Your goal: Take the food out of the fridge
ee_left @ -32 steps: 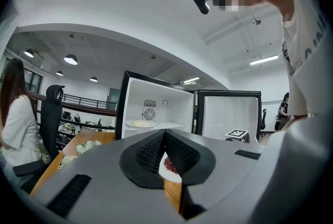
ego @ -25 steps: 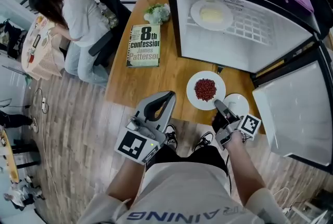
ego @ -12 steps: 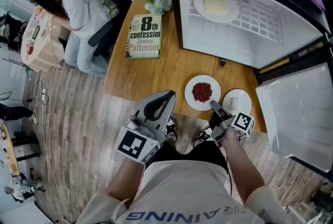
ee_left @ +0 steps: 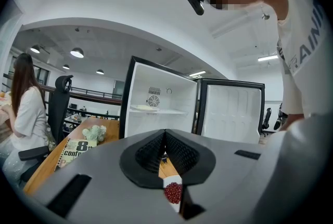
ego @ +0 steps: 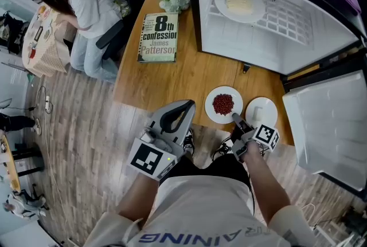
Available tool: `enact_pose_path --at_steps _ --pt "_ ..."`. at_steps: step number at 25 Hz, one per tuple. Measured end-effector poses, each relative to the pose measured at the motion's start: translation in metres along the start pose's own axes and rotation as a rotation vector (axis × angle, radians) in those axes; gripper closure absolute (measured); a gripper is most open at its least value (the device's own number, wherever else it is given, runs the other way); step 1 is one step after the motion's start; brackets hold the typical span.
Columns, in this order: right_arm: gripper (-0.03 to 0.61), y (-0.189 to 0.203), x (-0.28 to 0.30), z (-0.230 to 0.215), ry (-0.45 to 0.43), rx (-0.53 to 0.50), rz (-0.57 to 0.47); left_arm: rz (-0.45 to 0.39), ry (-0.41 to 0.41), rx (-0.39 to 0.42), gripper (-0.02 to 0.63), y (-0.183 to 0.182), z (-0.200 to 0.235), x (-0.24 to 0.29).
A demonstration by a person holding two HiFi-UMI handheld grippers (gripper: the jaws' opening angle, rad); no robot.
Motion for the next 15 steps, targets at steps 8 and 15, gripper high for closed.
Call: enact_pose_path --at_steps 8,15 --pt "0.543 0.001 0.001 -0.008 0.079 -0.032 0.005 -0.001 0.011 0.005 0.606 -0.001 -0.001 0.001" --pt "0.515 0.010 0.003 -0.013 0.153 -0.105 0.040 0.005 0.020 0.005 0.606 0.001 -0.002 0.000"
Point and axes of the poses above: the fingertips, and each gripper's own axes: x forward along the fingers, z to its left, y out of its underside, the point moved 3 cm from there along -x, backward along the fingers, and after that the axes turned 14 degrees about z, right-handed, at the moved point
